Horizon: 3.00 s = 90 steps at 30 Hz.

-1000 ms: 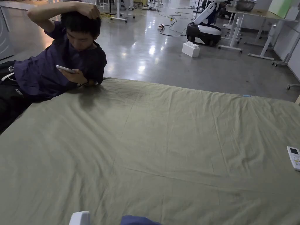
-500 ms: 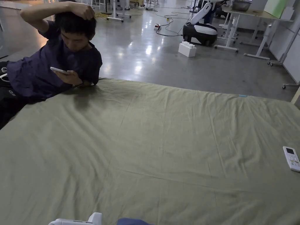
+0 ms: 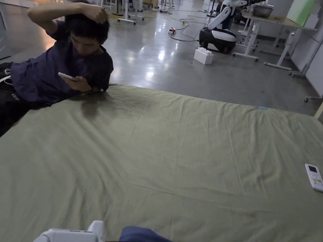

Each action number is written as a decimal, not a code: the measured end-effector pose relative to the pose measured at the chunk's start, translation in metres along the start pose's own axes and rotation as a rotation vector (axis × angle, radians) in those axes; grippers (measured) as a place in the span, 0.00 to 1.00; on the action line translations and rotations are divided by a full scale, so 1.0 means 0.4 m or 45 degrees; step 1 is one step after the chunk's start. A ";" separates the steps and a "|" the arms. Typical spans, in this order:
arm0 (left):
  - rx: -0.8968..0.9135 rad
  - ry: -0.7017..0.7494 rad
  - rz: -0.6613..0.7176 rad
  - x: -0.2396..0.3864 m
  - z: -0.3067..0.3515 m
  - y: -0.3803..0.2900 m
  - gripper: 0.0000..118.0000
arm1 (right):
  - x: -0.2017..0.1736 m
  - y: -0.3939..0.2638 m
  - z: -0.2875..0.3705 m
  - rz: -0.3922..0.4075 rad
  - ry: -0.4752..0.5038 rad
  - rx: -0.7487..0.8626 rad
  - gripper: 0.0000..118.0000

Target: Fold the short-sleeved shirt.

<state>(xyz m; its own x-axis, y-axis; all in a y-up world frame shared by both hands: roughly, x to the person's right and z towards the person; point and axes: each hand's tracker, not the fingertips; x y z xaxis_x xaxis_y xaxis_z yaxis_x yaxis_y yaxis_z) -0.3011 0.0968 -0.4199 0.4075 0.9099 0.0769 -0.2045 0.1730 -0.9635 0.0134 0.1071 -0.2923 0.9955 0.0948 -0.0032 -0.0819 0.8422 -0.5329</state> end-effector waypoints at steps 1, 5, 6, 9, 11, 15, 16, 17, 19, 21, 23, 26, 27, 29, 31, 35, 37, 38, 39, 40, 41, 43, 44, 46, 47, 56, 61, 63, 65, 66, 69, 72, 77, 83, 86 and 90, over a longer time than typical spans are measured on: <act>0.026 -0.006 -0.001 0.009 0.030 0.016 0.25 | 0.009 0.021 0.009 -0.010 0.007 0.034 0.01; 0.093 0.015 -0.041 0.030 0.171 0.092 0.25 | 0.052 0.128 0.029 -0.021 0.018 0.131 0.01; 0.107 0.043 -0.068 0.032 0.210 0.112 0.25 | 0.068 0.157 0.030 -0.013 0.010 0.166 0.00; 0.131 0.168 -0.122 0.016 0.342 0.181 0.25 | 0.115 0.251 0.032 -0.015 0.000 0.233 0.01; 0.147 0.267 -0.137 0.022 0.419 0.205 0.25 | 0.147 0.309 0.035 -0.021 -0.027 0.275 0.00; 0.180 0.454 -0.122 -0.002 0.578 0.263 0.25 | 0.201 0.404 0.044 -0.008 -0.081 0.377 0.01; 0.184 0.489 -0.121 -0.010 0.611 0.273 0.25 | 0.210 0.420 0.046 -0.012 -0.086 0.389 0.01; 0.186 0.524 -0.122 -0.016 0.646 0.284 0.25 | 0.220 0.435 0.047 -0.016 -0.096 0.396 0.01; 0.188 0.610 -0.116 -0.021 0.705 0.295 0.25 | 0.234 0.457 0.050 -0.016 -0.117 0.413 0.00; 0.176 0.655 -0.111 -0.034 0.751 0.302 0.24 | 0.243 0.464 0.054 -0.014 -0.131 0.421 0.00; 0.179 0.718 -0.087 -0.052 0.790 0.311 0.25 | 0.248 0.463 0.056 -0.014 -0.141 0.419 0.01; 0.174 0.860 -0.048 -0.064 0.818 0.313 0.25 | 0.250 0.448 0.053 -0.012 -0.150 0.393 0.01; 0.167 0.880 -0.062 -0.076 0.832 0.321 0.25 | 0.251 0.443 0.052 -0.008 -0.148 0.379 0.01; 0.128 0.921 -0.047 -0.081 0.834 0.321 0.25 | 0.250 0.433 0.049 -0.010 -0.144 0.364 0.00; 0.116 0.997 -0.060 -0.089 0.828 0.320 0.25 | 0.245 0.422 0.040 -0.017 -0.141 0.349 0.00; 0.115 1.140 -0.051 -0.112 0.790 0.323 0.26 | 0.234 0.410 0.030 -0.034 -0.115 0.321 0.01; 0.132 1.251 -0.119 -0.103 0.770 0.323 0.31 | 0.232 0.407 0.032 -0.030 -0.104 0.317 0.00; 0.143 1.312 -0.160 -0.098 0.769 0.326 0.35 | 0.231 0.406 0.034 -0.029 -0.098 0.317 0.01; 0.205 1.437 -0.230 -0.093 0.779 0.337 0.41 | 0.232 0.405 0.036 -0.028 -0.095 0.318 0.01; 0.229 1.502 -0.254 -0.082 0.778 0.343 0.51 | 0.233 0.404 0.040 -0.027 -0.094 0.321 0.01; 0.254 1.531 -0.261 -0.072 0.779 0.346 0.56 | 0.234 0.404 0.042 -0.024 -0.093 0.322 0.01; 0.312 1.569 -0.268 -0.052 0.789 0.353 0.57 | 0.240 0.403 0.045 -0.022 -0.087 0.313 0.01; 0.315 1.588 -0.236 -0.042 0.783 0.352 0.57 | 0.243 0.401 0.047 -0.026 -0.085 0.313 0.01; 0.369 1.637 -0.303 -0.011 0.765 0.344 0.58 | 0.246 0.396 0.051 -0.036 -0.087 0.318 0.01; 0.394 1.665 -0.344 0.003 0.756 0.338 0.58 | 0.247 0.393 0.052 -0.039 -0.090 0.320 0.01; 0.735 1.414 -0.753 0.137 0.486 0.184 0.57 | 0.256 0.372 0.047 -0.091 -0.104 0.331 0.01; 0.925 1.235 -0.917 0.229 0.286 0.085 0.57 | 0.251 0.384 0.043 -0.100 -0.093 0.366 0.00; 0.958 1.172 -0.952 0.235 0.223 0.082 0.57 | 0.227 0.386 0.038 -0.093 -0.098 0.358 0.00; 1.001 1.134 -0.980 0.260 0.177 0.066 0.57 | 0.216 0.397 0.030 -0.083 -0.104 0.392 0.00; 1.024 1.120 -1.009 0.278 0.145 0.054 0.57 | 0.219 0.385 0.023 -0.090 -0.120 0.355 0.01; 1.052 1.085 -1.066 0.334 0.071 0.026 0.53 | 0.212 0.402 0.004 -0.085 -0.114 0.422 0.01; 1.103 1.069 -1.126 0.376 0.015 0.000 0.31 | 0.211 0.392 0.025 -0.074 -0.112 0.477 0.01; 1.148 1.106 -1.137 0.428 -0.032 -0.020 0.08 | 0.208 0.388 0.032 -0.073 -0.118 0.505 0.00; 1.161 1.110 -1.087 0.449 -0.042 -0.031 0.05 | 0.208 0.367 0.047 -0.066 -0.113 0.507 0.01; 1.180 1.097 -1.067 0.446 -0.036 -0.034 0.03 | 0.204 0.369 0.048 -0.054 -0.110 0.515 0.01; 1.192 1.106 -1.089 0.451 -0.031 -0.039 0.02 | 0.201 0.375 0.042 -0.060 -0.110 0.513 0.00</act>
<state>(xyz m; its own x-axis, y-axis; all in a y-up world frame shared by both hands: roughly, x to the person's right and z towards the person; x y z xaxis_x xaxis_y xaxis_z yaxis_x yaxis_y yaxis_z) -0.2132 0.2537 -0.3941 0.9997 -0.0181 0.0161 0.0207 0.9828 -0.1834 0.0802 0.2500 -0.3582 0.9923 0.0807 0.0938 -0.0654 0.9855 -0.1566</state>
